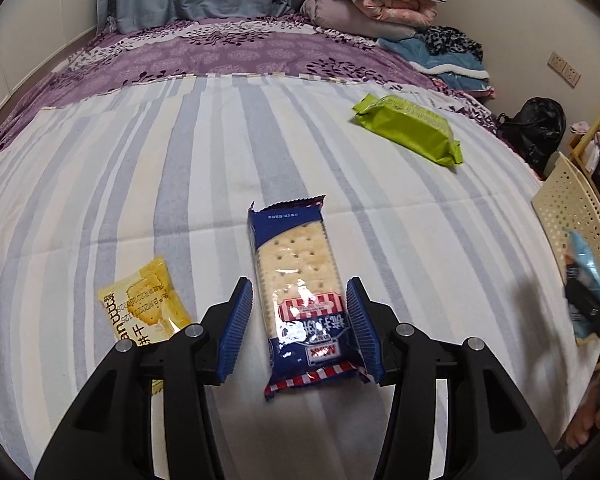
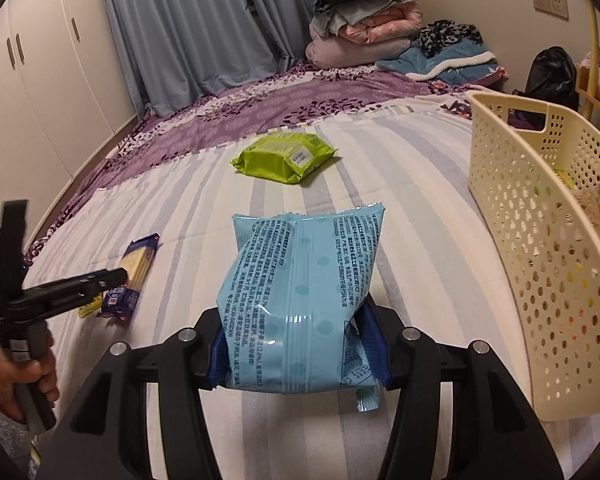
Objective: Organize snacks
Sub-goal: 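Drop the blue pack into the basket from the right tool while the left carries crackers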
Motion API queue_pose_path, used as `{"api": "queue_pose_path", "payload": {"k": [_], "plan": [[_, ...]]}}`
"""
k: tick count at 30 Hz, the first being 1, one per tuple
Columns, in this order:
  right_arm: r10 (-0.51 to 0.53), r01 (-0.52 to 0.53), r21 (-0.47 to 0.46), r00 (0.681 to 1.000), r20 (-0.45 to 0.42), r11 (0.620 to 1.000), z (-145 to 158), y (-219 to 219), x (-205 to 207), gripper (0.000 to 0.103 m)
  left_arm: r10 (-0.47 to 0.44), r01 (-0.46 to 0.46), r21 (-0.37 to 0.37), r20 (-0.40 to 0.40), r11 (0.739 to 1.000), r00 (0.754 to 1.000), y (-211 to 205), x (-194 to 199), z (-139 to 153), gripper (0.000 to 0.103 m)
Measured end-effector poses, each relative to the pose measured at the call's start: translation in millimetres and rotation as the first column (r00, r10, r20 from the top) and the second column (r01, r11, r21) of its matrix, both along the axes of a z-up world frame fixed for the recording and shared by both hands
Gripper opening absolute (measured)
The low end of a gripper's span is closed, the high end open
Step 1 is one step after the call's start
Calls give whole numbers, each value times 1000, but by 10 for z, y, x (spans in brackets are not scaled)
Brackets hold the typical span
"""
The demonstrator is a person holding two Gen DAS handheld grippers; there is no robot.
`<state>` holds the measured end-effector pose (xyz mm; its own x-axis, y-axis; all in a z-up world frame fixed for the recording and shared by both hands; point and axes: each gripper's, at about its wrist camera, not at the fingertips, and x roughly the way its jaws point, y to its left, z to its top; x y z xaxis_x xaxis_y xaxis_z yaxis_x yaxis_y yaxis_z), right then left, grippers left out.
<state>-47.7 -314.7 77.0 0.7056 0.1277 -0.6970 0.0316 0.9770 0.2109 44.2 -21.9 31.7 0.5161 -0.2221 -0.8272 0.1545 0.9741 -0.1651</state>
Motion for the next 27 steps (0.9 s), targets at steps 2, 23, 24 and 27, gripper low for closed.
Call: {"api": "queue_pose_path", "payload": {"k": [2,23,24,27], "plan": [[-6,6,7,1000,19,1000,66,-37,-67,54,-3,3,9,-1,1000,1000,-21,36,-28,50],[-153,148,39,967,202,988,677,-646,-806,54,-20,18,52,51,998,999,-231,-112,218,44],[-166,161,40,964,207,986,695,-687,-829,54,-25,22,49,58,999,998,-246,-125,259,44],[-220,215,47,949,228,975,762,-878,-929,54,-40,38,33,82,999,996,-285,-180,390,44]]}}
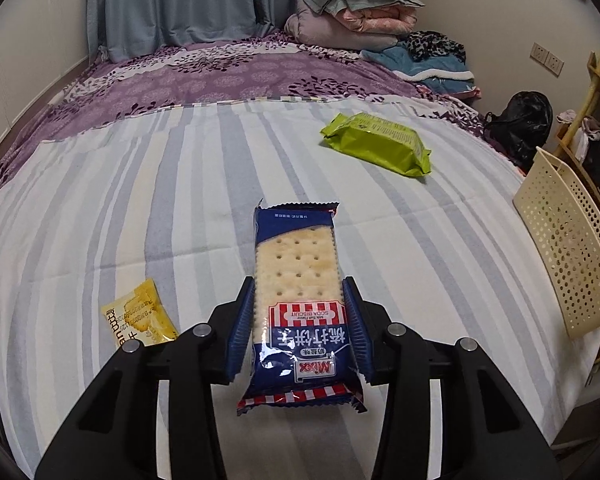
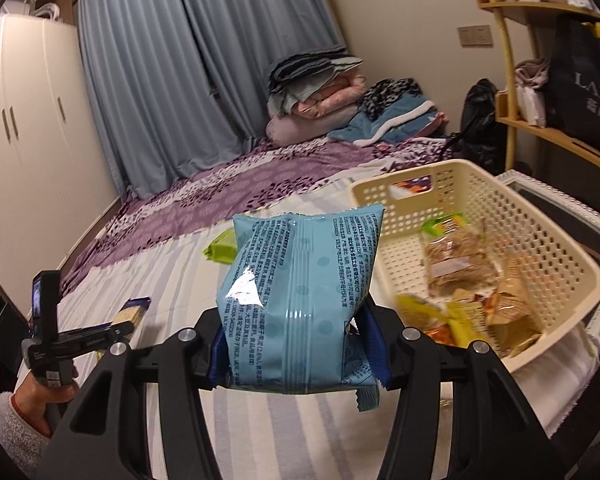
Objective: Organize snacks
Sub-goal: 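Drop the blue pack into the basket from the right tool while the left carries crackers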
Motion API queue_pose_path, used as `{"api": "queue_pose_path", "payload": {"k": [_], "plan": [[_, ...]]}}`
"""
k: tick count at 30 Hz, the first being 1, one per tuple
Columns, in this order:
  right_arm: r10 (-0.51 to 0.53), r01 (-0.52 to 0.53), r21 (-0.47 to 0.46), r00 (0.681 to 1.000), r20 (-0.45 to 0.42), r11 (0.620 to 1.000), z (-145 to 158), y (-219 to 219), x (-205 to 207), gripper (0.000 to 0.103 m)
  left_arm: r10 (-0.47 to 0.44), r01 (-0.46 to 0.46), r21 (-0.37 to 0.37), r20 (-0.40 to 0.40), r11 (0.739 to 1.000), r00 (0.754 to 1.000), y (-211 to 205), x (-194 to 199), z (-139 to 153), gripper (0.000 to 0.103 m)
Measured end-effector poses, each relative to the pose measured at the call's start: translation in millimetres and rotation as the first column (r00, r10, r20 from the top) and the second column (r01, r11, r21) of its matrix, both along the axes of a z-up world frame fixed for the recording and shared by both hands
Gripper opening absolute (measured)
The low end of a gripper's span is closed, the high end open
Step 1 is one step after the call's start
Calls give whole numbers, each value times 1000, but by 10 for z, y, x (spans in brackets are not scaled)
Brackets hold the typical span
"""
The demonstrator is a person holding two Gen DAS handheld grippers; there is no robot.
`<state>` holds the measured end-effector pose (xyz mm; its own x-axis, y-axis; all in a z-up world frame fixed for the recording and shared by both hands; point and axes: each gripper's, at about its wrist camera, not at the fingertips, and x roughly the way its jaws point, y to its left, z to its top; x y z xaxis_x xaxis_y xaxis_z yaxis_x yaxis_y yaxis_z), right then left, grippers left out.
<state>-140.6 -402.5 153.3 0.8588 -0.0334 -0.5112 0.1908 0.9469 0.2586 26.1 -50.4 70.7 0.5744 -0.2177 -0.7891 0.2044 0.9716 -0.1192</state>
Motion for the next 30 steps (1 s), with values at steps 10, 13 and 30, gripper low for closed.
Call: {"api": "queue_pose_path", "payload": {"k": [10,13,30], "plan": [[-173,173,-8,985,12,985,74,-603,-88,54,-94,97,-40,69,994,993,-320,-183,354,44],[-215,215,3,977,0,977,48,-770,-47,54,-119,123,-47,88,991,989,-420,-215,465,44],[-290,293,79,956,-45,953,-110,-1376,42,69,-277,285,-10,203,959,939,-1265,-366,1233,44]]}}
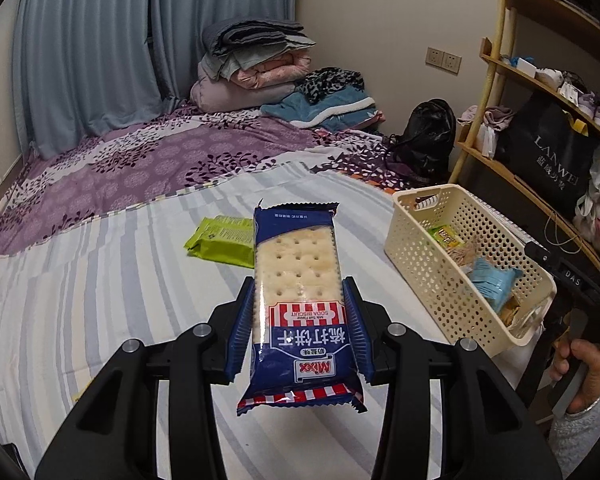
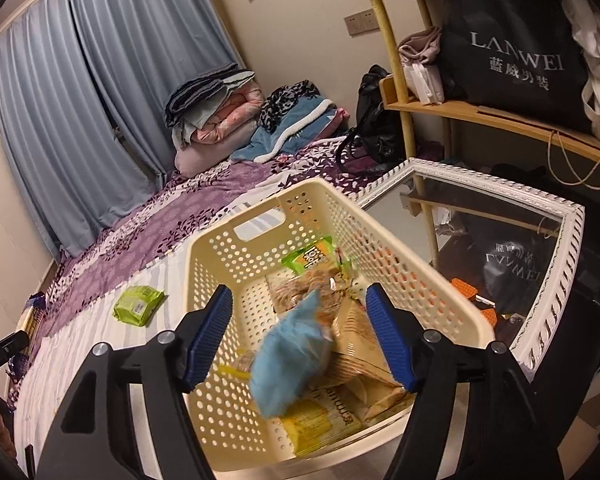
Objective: Organize snacks
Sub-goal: 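Drop the blue pack into the basket from the right tool while the left carries crackers, then lower the cracker pack into the basket and open the left tool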
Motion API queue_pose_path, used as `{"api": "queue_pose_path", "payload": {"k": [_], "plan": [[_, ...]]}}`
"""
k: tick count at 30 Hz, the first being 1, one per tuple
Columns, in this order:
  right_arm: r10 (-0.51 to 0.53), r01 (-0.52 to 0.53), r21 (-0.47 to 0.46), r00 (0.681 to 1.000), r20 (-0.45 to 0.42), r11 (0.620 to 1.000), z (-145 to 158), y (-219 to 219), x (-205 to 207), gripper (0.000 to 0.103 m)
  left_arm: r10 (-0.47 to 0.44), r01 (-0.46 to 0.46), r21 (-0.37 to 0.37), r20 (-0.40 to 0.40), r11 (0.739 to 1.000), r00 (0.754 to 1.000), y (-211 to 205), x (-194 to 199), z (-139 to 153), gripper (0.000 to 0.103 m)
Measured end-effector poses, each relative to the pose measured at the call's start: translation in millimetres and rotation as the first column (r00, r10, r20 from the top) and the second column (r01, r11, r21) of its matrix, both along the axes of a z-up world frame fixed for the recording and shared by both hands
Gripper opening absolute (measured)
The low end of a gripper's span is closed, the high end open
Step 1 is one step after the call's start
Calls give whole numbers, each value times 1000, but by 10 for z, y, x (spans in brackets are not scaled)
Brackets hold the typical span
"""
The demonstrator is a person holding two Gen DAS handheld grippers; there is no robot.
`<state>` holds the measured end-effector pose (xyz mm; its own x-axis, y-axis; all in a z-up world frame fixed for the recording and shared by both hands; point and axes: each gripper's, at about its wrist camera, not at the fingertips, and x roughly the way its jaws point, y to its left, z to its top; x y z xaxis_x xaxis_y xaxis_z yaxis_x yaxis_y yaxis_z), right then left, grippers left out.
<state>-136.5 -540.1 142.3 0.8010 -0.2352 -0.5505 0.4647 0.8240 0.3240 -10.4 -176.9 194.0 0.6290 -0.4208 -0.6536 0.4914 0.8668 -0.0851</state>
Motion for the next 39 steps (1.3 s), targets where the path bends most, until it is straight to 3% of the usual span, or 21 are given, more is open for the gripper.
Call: {"api": "queue_pose_path", "payload": {"k": [9,20,25,39], "plan": [[-42,41,27,998,50,999,15,-230,-235,86,-105,103,47,56,994,993,-607,-138,253,44],[-97,99,-48,994,48,994,114,-416,-475,91,-225,220,66,69,973,972,-1352,-162,350,44],[-109,112,-77,993,47,991,147,-450,-507,98,-274,271,69,52,960,960,-1661,-137,297,44],[-150,150,-68,989,-1,986,55,-571,-563,98,-422,422,64,-19,904,906,-2434,-135,-3,44]]}}
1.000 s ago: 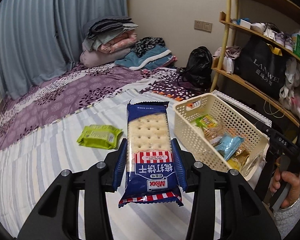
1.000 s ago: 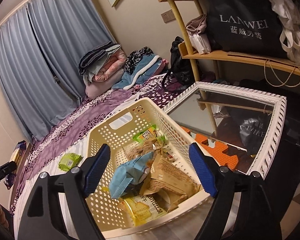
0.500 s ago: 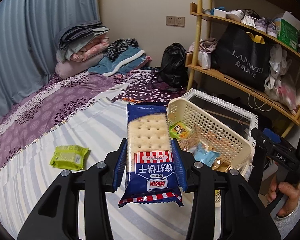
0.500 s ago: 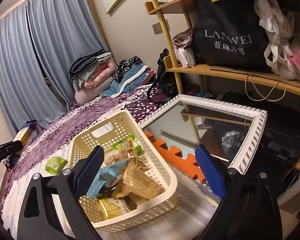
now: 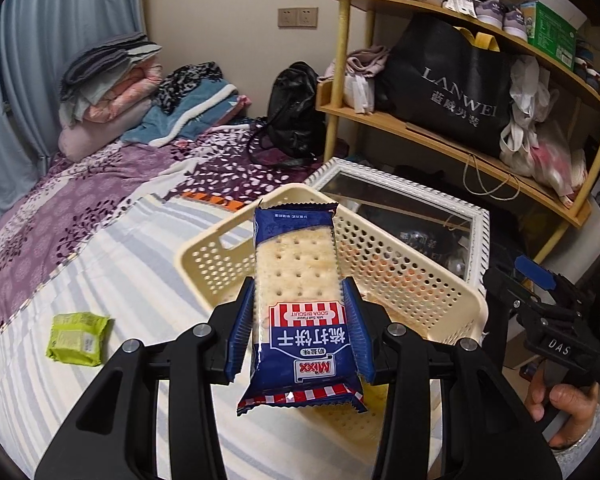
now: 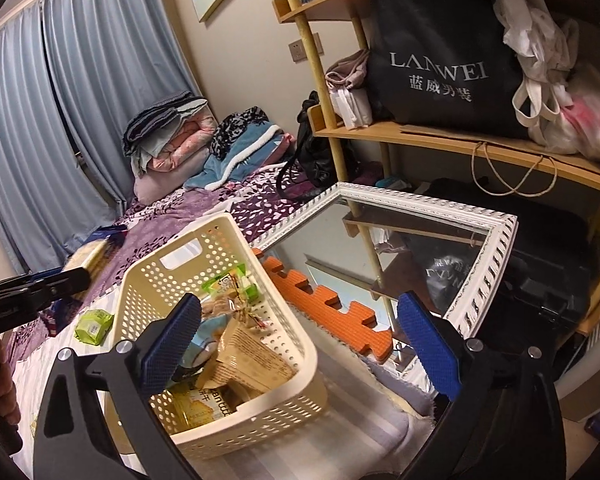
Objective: Organize snacks
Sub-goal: 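Lower the cracker pack into the basket and open the left tool, then move both tools away from the basket toward the remaining snacks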
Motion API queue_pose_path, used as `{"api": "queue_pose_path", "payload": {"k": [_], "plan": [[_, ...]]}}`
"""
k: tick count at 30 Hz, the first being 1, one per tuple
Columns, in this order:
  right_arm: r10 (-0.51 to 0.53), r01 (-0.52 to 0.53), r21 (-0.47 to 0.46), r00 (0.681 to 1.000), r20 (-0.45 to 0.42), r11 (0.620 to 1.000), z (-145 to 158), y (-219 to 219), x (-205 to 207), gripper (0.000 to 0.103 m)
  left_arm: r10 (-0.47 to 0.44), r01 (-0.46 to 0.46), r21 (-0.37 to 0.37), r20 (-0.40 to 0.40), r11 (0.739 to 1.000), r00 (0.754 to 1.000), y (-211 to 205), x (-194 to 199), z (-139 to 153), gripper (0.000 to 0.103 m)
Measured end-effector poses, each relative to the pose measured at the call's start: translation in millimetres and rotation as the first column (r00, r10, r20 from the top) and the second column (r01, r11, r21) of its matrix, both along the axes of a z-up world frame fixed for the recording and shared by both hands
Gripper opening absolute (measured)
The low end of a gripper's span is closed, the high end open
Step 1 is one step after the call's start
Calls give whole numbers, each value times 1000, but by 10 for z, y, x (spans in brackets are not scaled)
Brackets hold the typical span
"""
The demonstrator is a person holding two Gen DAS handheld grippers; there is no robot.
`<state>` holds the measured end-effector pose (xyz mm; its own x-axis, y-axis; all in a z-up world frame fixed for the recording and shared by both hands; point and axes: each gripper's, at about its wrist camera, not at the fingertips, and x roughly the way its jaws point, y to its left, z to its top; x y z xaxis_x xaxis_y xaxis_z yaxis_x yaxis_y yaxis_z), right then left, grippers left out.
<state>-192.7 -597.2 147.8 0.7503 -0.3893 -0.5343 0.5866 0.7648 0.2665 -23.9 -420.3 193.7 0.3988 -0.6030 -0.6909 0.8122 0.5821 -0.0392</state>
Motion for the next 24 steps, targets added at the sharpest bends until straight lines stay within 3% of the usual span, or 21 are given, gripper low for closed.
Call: {"api": "queue_pose_path", "payload": {"k": [1,2,3,5,12,24], "plan": [[-4,4,0,1000,-1,1000,-2,-4,-3,98,-13,13,-1,-6,1000,1000,-32,3,-17,45],[-6,6,0,1000,-1,1000,-6,-12,-5,98,-22,22,-3,-11,1000,1000,-63,6,-38,51],[-9,9,2,1000,-1,1000,-9,-17,-6,98,-25,25,-4,-14,1000,1000,-82,13,-56,65],[-12,12,3,1000,-2,1000,-12,-20,-4,98,-4,4,-10,-10,1000,1000,-70,34,-77,77],[10,-10,4,1000,-2,1000,10,69,88,98,75,-75,-1,-13,997,997,140,181,-91,97],[78,-78,-16,997,15,997,128,366,287,98,235,-235,13,-21,972,972,815,410,-79,100]]}}
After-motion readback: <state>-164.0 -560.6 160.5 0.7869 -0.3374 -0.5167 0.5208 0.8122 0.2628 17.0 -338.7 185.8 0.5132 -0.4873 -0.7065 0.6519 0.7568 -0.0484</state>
